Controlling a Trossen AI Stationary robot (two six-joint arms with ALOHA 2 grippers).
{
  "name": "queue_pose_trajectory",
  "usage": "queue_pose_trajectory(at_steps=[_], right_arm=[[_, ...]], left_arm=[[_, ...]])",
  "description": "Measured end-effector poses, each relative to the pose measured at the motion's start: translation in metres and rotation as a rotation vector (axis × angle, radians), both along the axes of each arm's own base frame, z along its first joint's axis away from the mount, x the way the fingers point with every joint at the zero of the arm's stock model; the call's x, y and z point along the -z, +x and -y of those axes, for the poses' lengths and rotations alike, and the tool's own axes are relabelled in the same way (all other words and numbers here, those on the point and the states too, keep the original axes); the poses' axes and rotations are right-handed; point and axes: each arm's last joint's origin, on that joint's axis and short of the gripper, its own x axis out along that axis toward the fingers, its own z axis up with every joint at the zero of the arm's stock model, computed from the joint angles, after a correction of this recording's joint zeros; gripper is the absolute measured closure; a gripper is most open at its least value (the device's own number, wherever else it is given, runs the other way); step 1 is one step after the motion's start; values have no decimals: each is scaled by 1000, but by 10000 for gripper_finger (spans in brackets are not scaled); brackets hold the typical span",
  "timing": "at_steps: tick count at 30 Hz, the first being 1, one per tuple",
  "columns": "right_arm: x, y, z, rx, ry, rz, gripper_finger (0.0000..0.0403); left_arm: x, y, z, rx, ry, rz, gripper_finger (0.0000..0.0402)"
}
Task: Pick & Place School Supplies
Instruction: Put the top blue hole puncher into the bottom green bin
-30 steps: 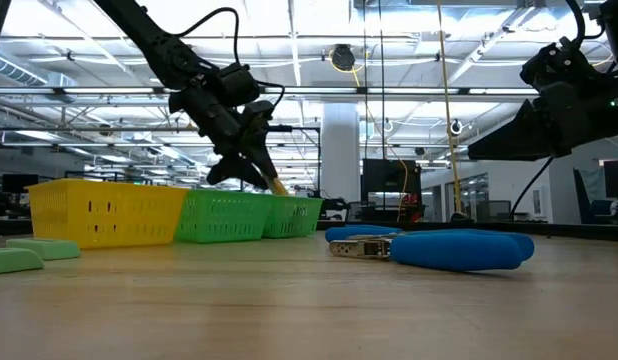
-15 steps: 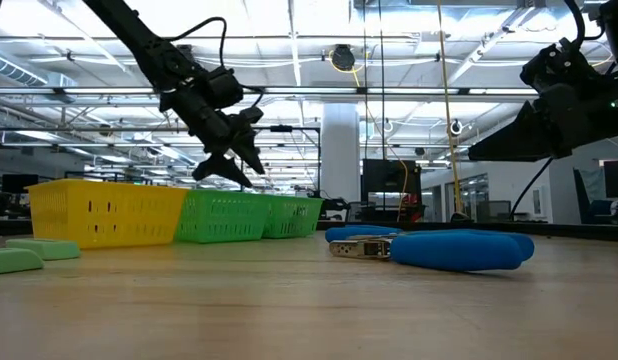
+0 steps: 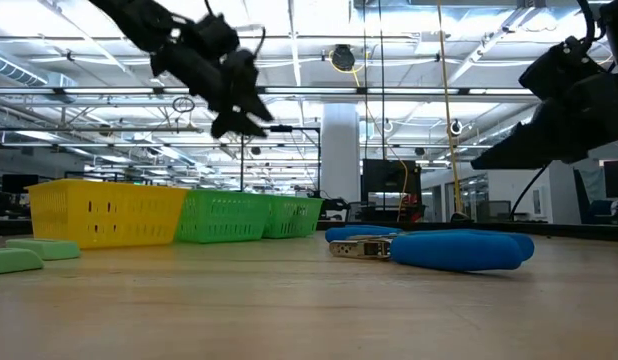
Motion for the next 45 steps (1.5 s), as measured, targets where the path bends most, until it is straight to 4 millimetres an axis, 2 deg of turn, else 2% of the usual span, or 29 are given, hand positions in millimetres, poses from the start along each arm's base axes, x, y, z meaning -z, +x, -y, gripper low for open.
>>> queue_pose_trajectory(at_steps=[3, 6, 12, 17, 21, 28, 35, 40, 45], right_arm=[[6, 1, -4, -15, 55, -26, 193], [9, 8, -12, -32, 68, -58, 193], [8, 44, -42, -86, 13, -148, 193], [15, 71, -55, -75, -34, -238, 193], [22, 80, -56, -53, -42, -275, 193], [33, 77, -47, -12, 22, -374, 193], [33, 78, -47, -47, 78, -395, 193], [31, 78, -51, -138, 143, -413, 193], [32, 76, -50, -139, 120, -431, 193]], left_arm=[[-6, 3, 23, 97, 131, 149, 209], [1, -5, 39, 138, 217, 282, 217], [29, -29, 56, 114, 287, 522, 231], [37, -42, 66, 118, 331, 668, 242], [36, -42, 68, 124, 328, 697, 249], [36, -41, 70, 120, 277, 697, 235], [35, -41, 70, 108, 239, 703, 213], [35, -41, 70, 102, 227, 705, 198], [35, -41, 70, 102, 229, 705, 186]])
